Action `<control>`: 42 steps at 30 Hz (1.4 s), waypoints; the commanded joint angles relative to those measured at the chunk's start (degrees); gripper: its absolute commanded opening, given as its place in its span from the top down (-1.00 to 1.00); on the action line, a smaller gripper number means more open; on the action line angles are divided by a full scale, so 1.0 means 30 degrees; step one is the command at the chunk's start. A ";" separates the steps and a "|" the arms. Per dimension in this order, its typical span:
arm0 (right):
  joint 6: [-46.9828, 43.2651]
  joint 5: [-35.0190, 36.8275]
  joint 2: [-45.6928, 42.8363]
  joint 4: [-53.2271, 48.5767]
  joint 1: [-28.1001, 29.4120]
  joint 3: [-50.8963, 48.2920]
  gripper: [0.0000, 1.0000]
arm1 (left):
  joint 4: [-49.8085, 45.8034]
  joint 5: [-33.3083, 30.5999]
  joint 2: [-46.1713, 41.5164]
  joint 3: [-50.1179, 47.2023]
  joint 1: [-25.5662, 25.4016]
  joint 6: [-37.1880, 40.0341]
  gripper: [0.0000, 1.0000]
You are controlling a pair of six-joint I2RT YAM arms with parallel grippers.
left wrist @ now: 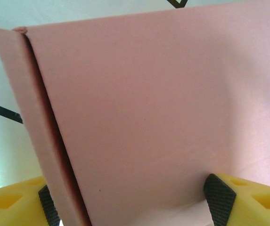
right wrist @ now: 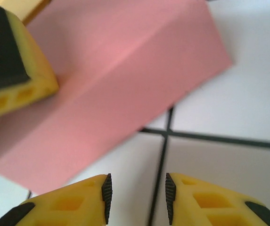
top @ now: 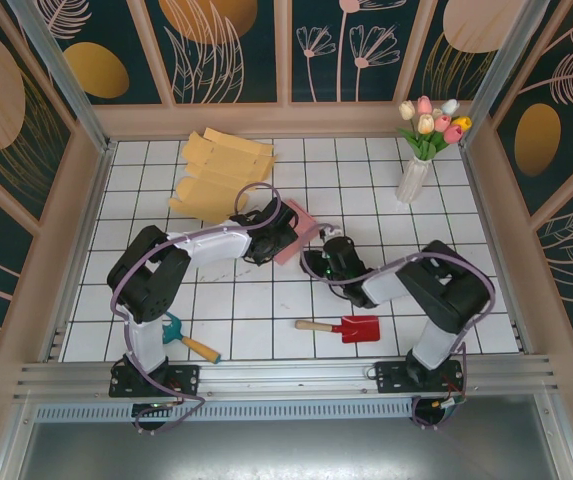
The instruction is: Fold the paper box
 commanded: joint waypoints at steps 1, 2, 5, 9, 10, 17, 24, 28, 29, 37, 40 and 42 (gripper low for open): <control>-0.0664 0.0401 -0.1782 -0.2351 -0.0500 -0.0794 0.19 | -0.1918 0.0038 0.1269 -0.1042 -0.0317 0.1391 -0.58; -0.0869 0.0576 -0.2242 -0.2606 -0.0629 -0.0941 0.18 | -0.1756 -0.0178 0.1164 -0.1167 -0.0326 0.1606 -0.58; -0.1513 0.0721 -0.3571 -0.3306 -0.1179 -0.1280 0.15 | -0.0763 -0.1022 0.0563 -0.1881 -0.0343 0.2466 -0.58; -0.2070 0.0517 -0.4909 -0.3605 -0.1681 -0.1615 0.12 | 0.1301 -0.2016 -0.0565 -0.3138 -0.0343 0.4976 -0.57; -0.2045 0.0483 -0.5147 -0.3584 -0.1759 -0.1690 0.12 | 0.1767 -0.2289 -0.0807 -0.3368 -0.0333 0.5875 -0.57; -0.2247 0.0017 -0.5984 -0.2816 -0.2135 -0.2220 0.13 | 0.7781 0.0048 -0.3283 -0.6685 -0.0334 1.2767 -0.63; -0.1699 -0.0528 -0.6110 -0.1186 -0.2060 -0.3318 0.14 | 0.7894 0.1962 -0.3885 -0.6520 -0.0345 1.5808 -0.59; -0.0875 -0.0015 -0.6465 -0.1464 -0.2020 -0.3891 0.14 | 0.8076 0.2385 -0.4211 -0.6450 -0.0328 1.4957 -0.65; -0.0643 0.0284 -0.6585 -0.1760 -0.2027 -0.3966 0.14 | 0.8123 0.2293 -0.4412 -0.6465 -0.0331 1.4655 -0.67; 0.1621 0.0464 -0.8203 -0.3137 -0.2019 -0.4530 0.66 | 0.7935 0.1476 -0.7759 -0.6456 -0.0342 1.3705 -0.73; 0.2683 -0.0363 -0.8192 -0.3534 -0.2047 -0.4268 1.00 | 0.7550 0.0231 -0.8431 -0.5749 -0.0306 1.5092 -0.83; 0.3615 -0.0556 -0.8153 -0.2904 -0.2029 -0.4460 1.00 | 0.7155 -0.0526 -0.7721 -0.4635 -0.0136 1.6562 -0.88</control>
